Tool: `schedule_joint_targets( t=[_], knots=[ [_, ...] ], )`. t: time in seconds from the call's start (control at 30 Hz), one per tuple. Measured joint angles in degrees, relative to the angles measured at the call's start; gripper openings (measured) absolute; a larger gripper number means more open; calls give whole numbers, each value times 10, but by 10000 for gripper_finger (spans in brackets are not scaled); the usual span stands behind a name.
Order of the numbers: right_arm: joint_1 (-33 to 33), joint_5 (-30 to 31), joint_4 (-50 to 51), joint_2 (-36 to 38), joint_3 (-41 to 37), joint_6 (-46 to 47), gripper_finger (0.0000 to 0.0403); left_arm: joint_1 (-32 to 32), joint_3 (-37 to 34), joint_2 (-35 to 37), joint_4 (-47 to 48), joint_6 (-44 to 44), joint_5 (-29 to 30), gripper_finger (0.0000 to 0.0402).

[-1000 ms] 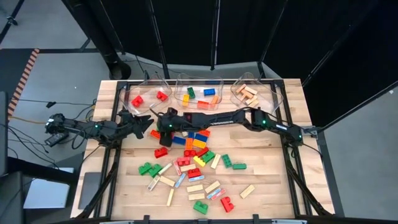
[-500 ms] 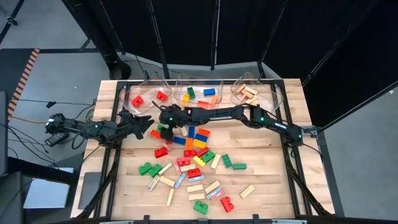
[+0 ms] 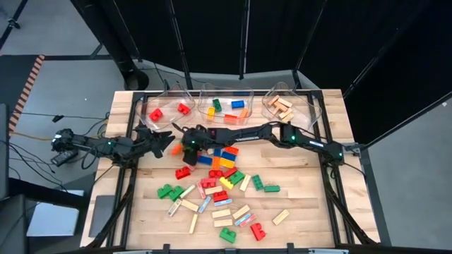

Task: Sort blocks by size
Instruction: Put the small green game piece into the left transparent bin

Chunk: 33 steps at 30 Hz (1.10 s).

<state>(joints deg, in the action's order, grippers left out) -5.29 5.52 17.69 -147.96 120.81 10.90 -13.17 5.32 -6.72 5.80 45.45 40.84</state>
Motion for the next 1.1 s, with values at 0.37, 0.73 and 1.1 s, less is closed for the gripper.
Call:
schedule_joint_targets(
  t=[0.37,0.73,1.1],
  knots=[
    [3,1,37,7,-1,15,179,0,0,0,0,0,0,269],
    [-17,51,34,98,-2,3,179,0,0,0,0,0,0,269],
    [-83,66,-112,106,-2,-39,179,0,0,0,-1,2,0,269]
  ],
)
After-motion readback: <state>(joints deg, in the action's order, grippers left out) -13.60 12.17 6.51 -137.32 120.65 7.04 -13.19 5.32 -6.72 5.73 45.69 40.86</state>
